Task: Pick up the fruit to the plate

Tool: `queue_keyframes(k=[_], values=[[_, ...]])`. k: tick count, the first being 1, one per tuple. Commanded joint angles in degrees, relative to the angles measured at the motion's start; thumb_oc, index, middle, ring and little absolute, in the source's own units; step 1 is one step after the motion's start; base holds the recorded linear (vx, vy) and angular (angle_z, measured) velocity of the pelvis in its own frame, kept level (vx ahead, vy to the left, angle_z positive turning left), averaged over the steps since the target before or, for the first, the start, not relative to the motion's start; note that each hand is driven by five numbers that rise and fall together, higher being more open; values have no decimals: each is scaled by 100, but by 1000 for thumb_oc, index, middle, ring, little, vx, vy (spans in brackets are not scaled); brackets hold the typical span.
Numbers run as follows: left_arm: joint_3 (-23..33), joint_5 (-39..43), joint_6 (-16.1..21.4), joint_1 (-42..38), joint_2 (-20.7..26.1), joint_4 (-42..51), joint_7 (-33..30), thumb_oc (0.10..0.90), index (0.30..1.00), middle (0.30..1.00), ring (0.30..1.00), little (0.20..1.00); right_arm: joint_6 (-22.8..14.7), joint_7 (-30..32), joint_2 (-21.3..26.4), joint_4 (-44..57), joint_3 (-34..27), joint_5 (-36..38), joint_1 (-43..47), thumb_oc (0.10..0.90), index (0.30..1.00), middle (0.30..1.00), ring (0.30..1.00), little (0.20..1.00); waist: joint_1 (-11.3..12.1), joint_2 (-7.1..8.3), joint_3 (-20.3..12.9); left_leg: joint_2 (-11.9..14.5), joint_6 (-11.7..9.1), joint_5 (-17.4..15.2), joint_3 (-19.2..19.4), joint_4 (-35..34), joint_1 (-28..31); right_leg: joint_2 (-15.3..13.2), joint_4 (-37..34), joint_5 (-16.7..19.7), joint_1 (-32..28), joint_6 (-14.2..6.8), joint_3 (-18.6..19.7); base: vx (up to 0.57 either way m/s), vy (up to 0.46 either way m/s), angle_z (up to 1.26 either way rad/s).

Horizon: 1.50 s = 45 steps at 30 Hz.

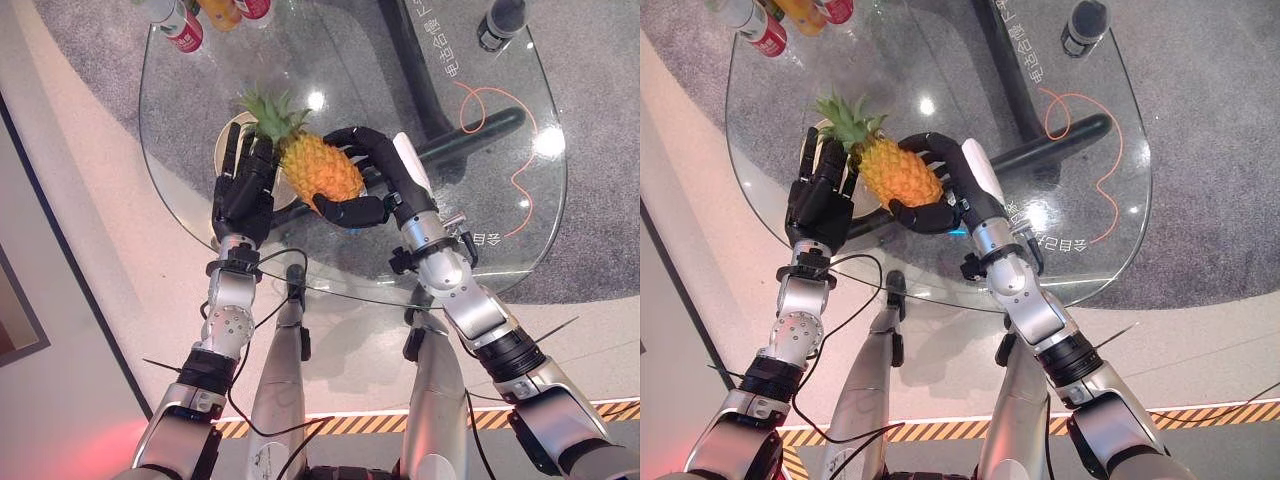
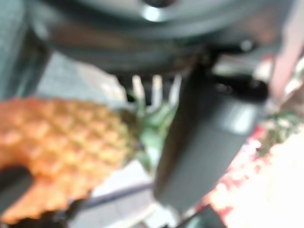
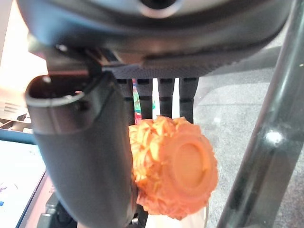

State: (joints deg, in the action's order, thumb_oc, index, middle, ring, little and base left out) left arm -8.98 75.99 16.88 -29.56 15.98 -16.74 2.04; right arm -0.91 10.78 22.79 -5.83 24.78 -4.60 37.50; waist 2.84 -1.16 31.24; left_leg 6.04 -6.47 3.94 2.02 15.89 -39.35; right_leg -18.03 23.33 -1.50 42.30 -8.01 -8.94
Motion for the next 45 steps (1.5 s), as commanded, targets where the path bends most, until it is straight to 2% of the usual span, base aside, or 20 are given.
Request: queue_keyframes(k=[1, 17, 30, 45], values=[[96, 66, 366, -343, -125, 1253, 692, 800, 900, 900, 900, 900, -730, -232, -136, 1375, 211, -102, 315, 100, 300, 300, 300, 200, -13, -204, -145, 79, 194, -7, -100, 176, -68, -61, -278, 555, -246, -118, 149, 0, 0, 0], [28, -59, 171, -405, -186, 1352, 1142, 800, 900, 900, 900, 900, -672, -419, -225, 1331, 333, -51, 288, 100, 300, 300, 300, 200, -22, -214, -145, 83, 192, -6, -106, 176, -63, -66, -247, 558, -216, -108, 182, 0, 0, 0], [9, -141, 155, -361, -140, 1363, 853, 800, 900, 900, 900, 900, -656, -810, -135, 1571, 473, -96, 358, 100, 300, 300, 300, 200, -7, -226, -145, 58, 201, -19, -148, 213, -85, -48, -199, 533, -189, -97, 209, 0, 0, 0], [33, -376, 442, -281, -125, 1405, -139, 800, 900, 900, 900, 900, -710, -815, -128, 1758, 461, -45, 439, 100, 300, 300, 300, 200, 22, -230, -145, 42, 203, 12, -177, 209, -113, -13, -180, 516, -180, -90, 196, 0, 0, 0]])
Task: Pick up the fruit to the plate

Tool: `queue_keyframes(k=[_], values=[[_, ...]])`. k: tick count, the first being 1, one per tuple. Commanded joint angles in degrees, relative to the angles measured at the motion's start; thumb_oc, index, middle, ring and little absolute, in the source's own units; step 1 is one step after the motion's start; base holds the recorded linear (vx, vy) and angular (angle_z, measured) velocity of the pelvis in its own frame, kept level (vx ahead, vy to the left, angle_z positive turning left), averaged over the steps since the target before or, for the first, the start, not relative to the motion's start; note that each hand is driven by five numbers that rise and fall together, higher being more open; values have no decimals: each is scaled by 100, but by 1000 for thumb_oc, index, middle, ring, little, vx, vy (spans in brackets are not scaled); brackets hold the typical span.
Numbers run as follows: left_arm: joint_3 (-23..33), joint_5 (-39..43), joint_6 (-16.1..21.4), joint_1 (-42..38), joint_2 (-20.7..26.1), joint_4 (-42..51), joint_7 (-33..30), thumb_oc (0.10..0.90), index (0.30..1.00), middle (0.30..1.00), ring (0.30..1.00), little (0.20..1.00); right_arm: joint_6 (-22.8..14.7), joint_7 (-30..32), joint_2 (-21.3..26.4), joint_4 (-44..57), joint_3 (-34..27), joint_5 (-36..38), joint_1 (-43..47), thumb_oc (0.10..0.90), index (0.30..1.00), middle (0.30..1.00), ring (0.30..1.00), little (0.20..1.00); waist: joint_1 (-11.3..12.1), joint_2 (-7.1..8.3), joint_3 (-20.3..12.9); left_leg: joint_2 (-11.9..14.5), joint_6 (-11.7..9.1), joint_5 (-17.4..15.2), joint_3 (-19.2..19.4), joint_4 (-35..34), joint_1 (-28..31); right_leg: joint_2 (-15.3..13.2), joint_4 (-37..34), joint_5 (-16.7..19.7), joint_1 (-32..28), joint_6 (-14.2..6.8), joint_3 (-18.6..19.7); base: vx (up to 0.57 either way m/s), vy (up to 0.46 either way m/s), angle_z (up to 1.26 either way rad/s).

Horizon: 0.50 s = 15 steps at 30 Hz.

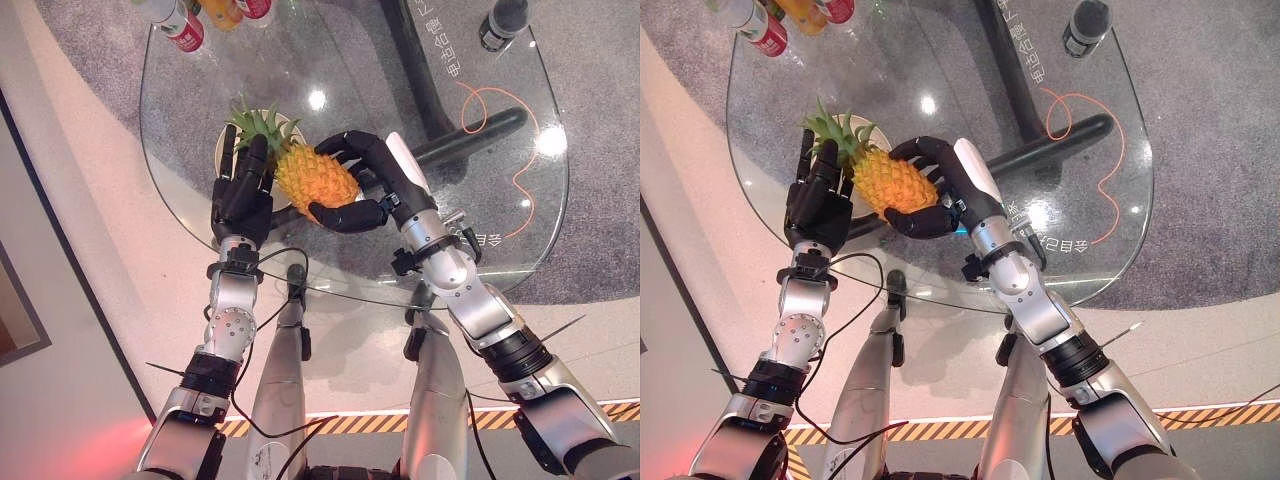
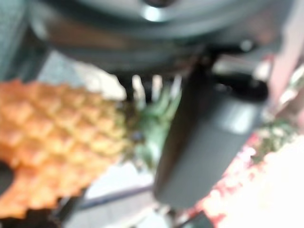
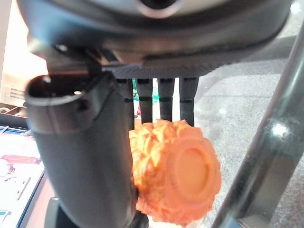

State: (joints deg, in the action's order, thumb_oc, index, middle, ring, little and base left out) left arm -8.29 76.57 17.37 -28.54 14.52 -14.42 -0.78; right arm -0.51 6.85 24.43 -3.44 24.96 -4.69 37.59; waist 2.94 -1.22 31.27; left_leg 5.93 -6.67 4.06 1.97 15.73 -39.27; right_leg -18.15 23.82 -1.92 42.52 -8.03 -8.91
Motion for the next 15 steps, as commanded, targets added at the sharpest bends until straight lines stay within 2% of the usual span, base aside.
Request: queue_keyframes(k=[1, 5, 6, 7, 8, 9, 15], values=[[-43, -458, 397, -386, 13, 1171, 116, 800, 900, 900, 900, 900, -755, -423, -294, 1531, 451, -31, 434, 100, 300, 300, 300, 200, 12, -223, -148, 56, 222, 6, -167, 213, -116, -1, -238, 562, -206, -88, 189, 0, 0, 0], [-49, -505, 325, -395, 16, 1171, 97, 800, 900, 900, 900, 900, -776, -449, -304, 1548, 468, -14, 460, 100, 300, 300, 300, 200, 16, -231, -148, 62, 222, 15, -155, 195, -109, 0, -242, 564, -206, -88, 184, 0, 0, 0], [-51, -515, 311, -391, 14, 1178, 98, 748, 855, 855, 855, 848, -777, -463, -303, 1559, 465, -8, 467, 100, 300, 300, 300, 200, 17, -231, -148, 62, 221, 17, -153, 192, -111, 1, -245, 564, -206, -88, 184, 0, 0, 0], [-57, -537, 296, -387, 14, 1186, 102, 432, 585, 585, 585, 532, -780, -479, -295, 1573, 462, 1, 477, 100, 300, 300, 300, 200, 18, -234, -148, 58, 221, 19, -155, 186, -106, 3, -250, 565, -210, -89, 185, 0, 0, 0], [-63, -545, 279, -387, 21, 1182, 114, 336, 502, 502, 502, 436, -776, -493, -289, 1583, 460, 11, 485, 100, 300, 300, 300, 200, 18, -237, -148, 57, 220, 21, -154, 184, -103, 1, -252, 567, -212, -90, 184, 0, 0, 0], [-69, -517, 289, -390, 41, 1167, 212, 100, 300, 300, 300, 200, -775, -489, -275, 1591, 471, 29, 503, 100, 300, 300, 300, 200, 18, -243, -148, 60, 219, 28, -148, 173, -96, 1, -255, 570, -215, -92, 182, 0, 0, 0], [-122, -587, 119, -417, 77, 1158, 268, 100, 300, 300, 300, 200, -838, -519, -252, 1624, 487, 36, 507, 100, 300, 300, 300, 200, 6, -240, -148, 75, 211, 35, -128, 158, -78, -4, -271, 580, -231, -99, 179, 0, 0, 0]])
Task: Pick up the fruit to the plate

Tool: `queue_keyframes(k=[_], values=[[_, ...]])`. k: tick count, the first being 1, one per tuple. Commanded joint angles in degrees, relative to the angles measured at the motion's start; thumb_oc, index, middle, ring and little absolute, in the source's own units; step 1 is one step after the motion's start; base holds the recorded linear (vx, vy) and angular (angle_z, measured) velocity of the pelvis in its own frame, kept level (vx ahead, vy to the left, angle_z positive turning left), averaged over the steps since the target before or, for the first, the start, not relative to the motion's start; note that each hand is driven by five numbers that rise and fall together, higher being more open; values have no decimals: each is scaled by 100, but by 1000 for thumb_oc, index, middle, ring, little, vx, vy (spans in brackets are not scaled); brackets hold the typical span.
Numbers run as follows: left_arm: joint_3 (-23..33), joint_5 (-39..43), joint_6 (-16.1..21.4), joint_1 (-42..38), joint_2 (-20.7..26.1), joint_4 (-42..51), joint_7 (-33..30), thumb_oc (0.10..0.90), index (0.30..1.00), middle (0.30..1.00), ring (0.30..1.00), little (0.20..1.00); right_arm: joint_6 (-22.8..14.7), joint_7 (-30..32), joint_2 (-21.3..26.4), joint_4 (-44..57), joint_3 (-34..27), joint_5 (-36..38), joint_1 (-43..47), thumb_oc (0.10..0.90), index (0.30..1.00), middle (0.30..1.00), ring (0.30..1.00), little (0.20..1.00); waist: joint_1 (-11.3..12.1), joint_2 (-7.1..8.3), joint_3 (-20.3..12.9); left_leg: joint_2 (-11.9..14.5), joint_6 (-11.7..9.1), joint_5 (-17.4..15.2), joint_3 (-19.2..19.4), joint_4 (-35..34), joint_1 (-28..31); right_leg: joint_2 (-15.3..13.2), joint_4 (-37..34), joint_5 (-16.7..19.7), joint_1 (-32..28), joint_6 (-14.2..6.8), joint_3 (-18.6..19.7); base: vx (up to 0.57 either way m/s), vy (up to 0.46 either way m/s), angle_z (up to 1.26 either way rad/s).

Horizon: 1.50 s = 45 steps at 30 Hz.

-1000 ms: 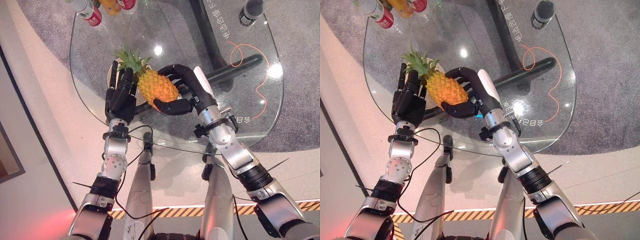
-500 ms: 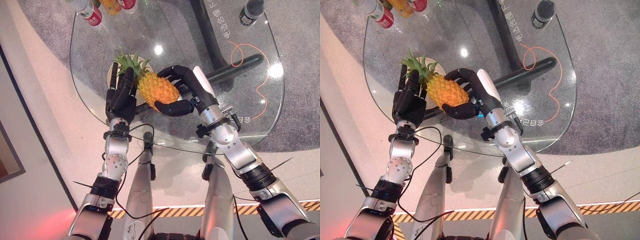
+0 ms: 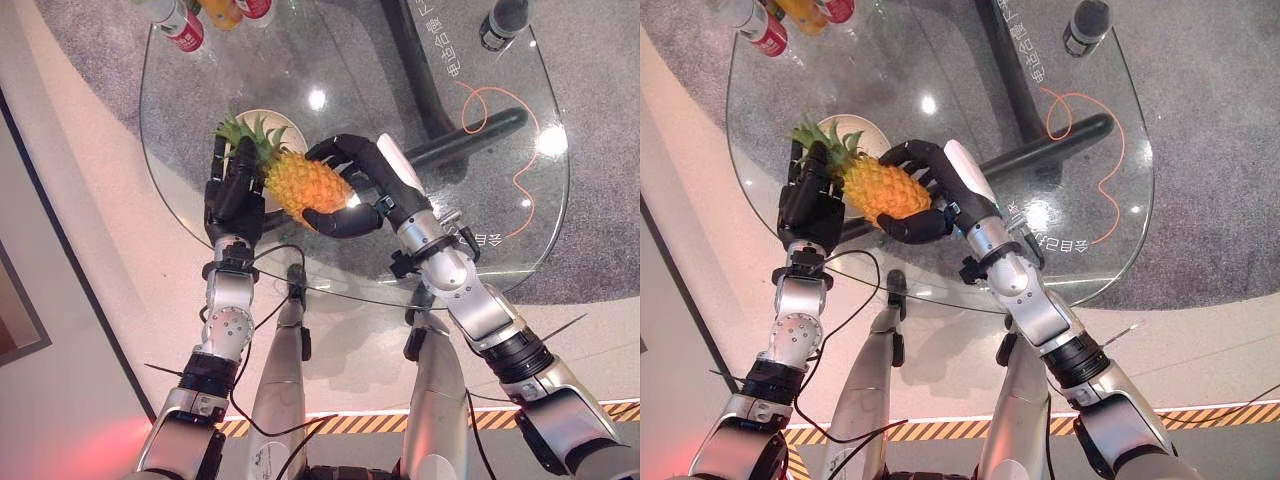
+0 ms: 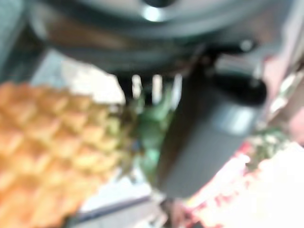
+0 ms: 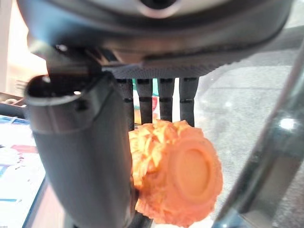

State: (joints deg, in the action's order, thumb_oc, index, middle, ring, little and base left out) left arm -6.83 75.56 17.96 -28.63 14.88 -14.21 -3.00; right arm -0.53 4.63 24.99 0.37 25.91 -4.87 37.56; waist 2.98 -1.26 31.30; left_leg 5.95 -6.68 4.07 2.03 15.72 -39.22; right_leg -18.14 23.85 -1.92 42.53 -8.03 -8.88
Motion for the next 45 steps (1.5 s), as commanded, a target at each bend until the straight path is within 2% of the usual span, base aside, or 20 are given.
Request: queue_keyframes(k=[1, 9, 23, 24, 25, 26, 45], values=[[-269, -479, 44, -409, 44, 1124, 505, 100, 300, 300, 300, 200, -844, -298, -306, 1245, 394, 50, 510, 100, 300, 300, 300, 200, 1, -235, -150, 74, 212, 33, -132, 160, -80, -7, -273, 580, -233, -100, 177, 0, 0, 0], [-340, -419, -179, -469, 168, 1063, 598, 100, 300, 300, 300, 200, -911, -312, -236, 1261, 411, 28, 590, 100, 300, 300, 300, 200, -7, -250, -150, 76, 213, 38, -116, 137, -38, -9, -318, 602, -275, -111, 181, 0, 0, 0], [-358, -376, -107, -470, 163, 1017, 652, 100, 300, 300, 300, 200, -917, -261, -209, 1278, 398, 52, 627, 100, 300, 300, 300, 200, -10, -253, -150, 72, 213, 57, -106, 68, -2, -5, -369, 618, -297, -122, 174, 0, 0, 0], [-353, -392, -82, -475, 142, 1021, 641, 100, 300, 300, 300, 200, -914, -222, -231, 1258, 381, 54, 619, 358, 521, 521, 521, 458, -10, -248, -150, 71, 213, 57, -107, 66, 4, -2, -369, 619, -300, -121, 172, 0, 0, 0], [-350, -389, -79, -476, 141, 1020, 643, 100, 300, 300, 300, 200, -915, -215, -234, 1255, 377, 63, 618, 446, 596, 596, 596, 546, -10, -247, -150, 72, 212, 57, -108, 65, 5, -2, -369, 619, -301, -121, 172, 0, 0, 0], [-330, -393, -48, -473, 130, 1014, 643, 100, 300, 300, 300, 200, -899, -212, -251, 1246, 356, 106, 597, 800, 900, 900, 900, 900, -13, -243, -150, 78, 211, 55, -108, 69, 3, -2, -361, 613, -298, -120, 173, 0, 0, 0], [-265, -524, 74, -481, 90, 1006, 533, 100, 300, 300, 300, 200, -909, -100, -314, 1204, 263, 182, 542, 800, 900, 900, 900, 900, -19, -246, -150, 80, 203, 59, -102, 42, 20, -2, -365, 600, -308, -116, 173, 0, 0, 0]])
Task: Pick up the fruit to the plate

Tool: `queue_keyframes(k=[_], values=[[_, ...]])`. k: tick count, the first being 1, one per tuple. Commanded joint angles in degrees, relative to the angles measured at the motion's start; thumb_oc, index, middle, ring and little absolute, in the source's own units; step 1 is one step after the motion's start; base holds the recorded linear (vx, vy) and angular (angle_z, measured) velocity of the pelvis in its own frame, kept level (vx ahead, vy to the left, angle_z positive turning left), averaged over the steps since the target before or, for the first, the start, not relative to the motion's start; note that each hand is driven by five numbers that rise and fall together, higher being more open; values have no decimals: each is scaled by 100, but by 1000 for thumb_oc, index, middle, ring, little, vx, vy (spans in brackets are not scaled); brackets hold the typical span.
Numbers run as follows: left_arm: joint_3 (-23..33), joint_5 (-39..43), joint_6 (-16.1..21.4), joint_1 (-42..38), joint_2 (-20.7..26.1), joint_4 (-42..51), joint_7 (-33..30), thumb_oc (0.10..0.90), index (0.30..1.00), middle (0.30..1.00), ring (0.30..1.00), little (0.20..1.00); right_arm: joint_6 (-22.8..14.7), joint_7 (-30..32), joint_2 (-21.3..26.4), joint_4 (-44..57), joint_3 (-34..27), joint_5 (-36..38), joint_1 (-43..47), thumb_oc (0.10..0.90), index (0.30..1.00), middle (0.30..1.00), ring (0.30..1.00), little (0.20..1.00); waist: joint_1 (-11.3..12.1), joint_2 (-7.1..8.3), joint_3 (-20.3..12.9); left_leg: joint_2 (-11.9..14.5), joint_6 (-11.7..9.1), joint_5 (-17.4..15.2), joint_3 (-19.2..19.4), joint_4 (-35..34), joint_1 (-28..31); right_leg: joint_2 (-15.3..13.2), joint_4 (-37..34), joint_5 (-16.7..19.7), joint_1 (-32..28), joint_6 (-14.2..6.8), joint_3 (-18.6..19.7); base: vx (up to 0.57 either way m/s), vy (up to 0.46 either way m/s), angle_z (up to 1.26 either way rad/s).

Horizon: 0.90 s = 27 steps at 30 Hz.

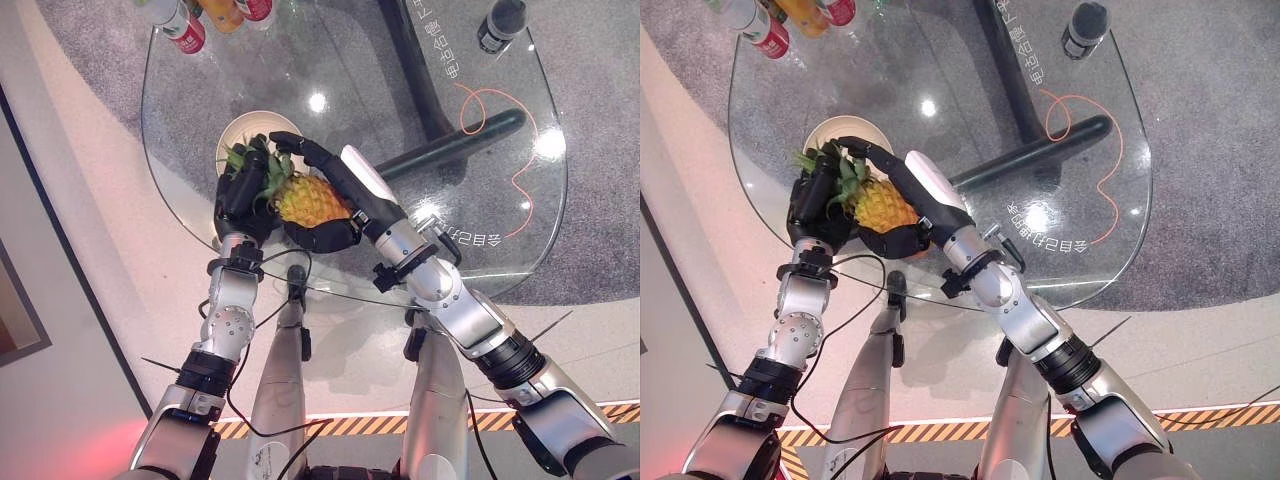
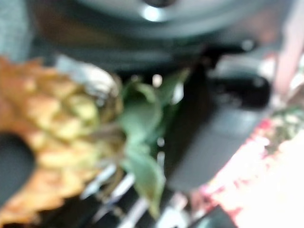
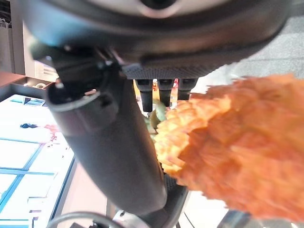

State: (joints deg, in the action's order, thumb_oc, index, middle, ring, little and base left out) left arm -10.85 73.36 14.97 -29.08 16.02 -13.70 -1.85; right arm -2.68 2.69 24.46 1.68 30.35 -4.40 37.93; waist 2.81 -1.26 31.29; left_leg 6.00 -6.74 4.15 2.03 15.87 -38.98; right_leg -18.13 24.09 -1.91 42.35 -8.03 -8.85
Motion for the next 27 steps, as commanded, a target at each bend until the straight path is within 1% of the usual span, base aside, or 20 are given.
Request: queue_keyframes(k=[1, 5, 10, 17, 27], values=[[144, -359, 402, -433, -32, 943, 382, 100, 300, 300, 300, 200, -678, 102, -271, 1071, -181, 136, 513, 800, 900, 900, 900, 900, -2, -244, -150, 77, 207, 55, -102, 22, 6, 3, -387, 598, -294, -114, 173, 0, 0, 0], [176, -669, 597, -434, -4, 953, 142, 100, 300, 300, 300, 200, -686, 125, -264, 1086, -210, 146, 492, 800, 900, 900, 900, 900, 3, -244, -150, 76, 202, 61, -108, 12, 14, 2, -388, 585, -310, -108, 168, 0, 0, 0], [211, -939, 749, -425, 15, 1001, -85, 100, 300, 300, 300, 200, -693, 169, -286, 1078, -237, 118, 473, 800, 900, 900, 900, 900, 18, -250, -150, 67, 205, 64, -122, 28, -15, 19, -351, 572, -277, -95, 169, 0, 0, 0], [270, -1123, 957, -405, -19, 1038, -302, 100, 300, 300, 300, 200, -679, 207, -289, 1104, -269, 129, 460, 800, 900, 900, 900, 900, 15, -246, -150, 83, 198, 61, -121, 43, -12, 20, -325, 556, -273, -86, 178, 0, 0, 0], [357, -1362, 1154, -408, -67, 1154, -610, 100, 300, 300, 300, 200, -713, 286, -322, 1145, -350, 100, 436, 800, 900, 900, 900, 900, 14, -252, -150, 63, 199, 53, -127, 38, -16, 39, -330, 541, -268, -75, 207, 0, 0, 0]])
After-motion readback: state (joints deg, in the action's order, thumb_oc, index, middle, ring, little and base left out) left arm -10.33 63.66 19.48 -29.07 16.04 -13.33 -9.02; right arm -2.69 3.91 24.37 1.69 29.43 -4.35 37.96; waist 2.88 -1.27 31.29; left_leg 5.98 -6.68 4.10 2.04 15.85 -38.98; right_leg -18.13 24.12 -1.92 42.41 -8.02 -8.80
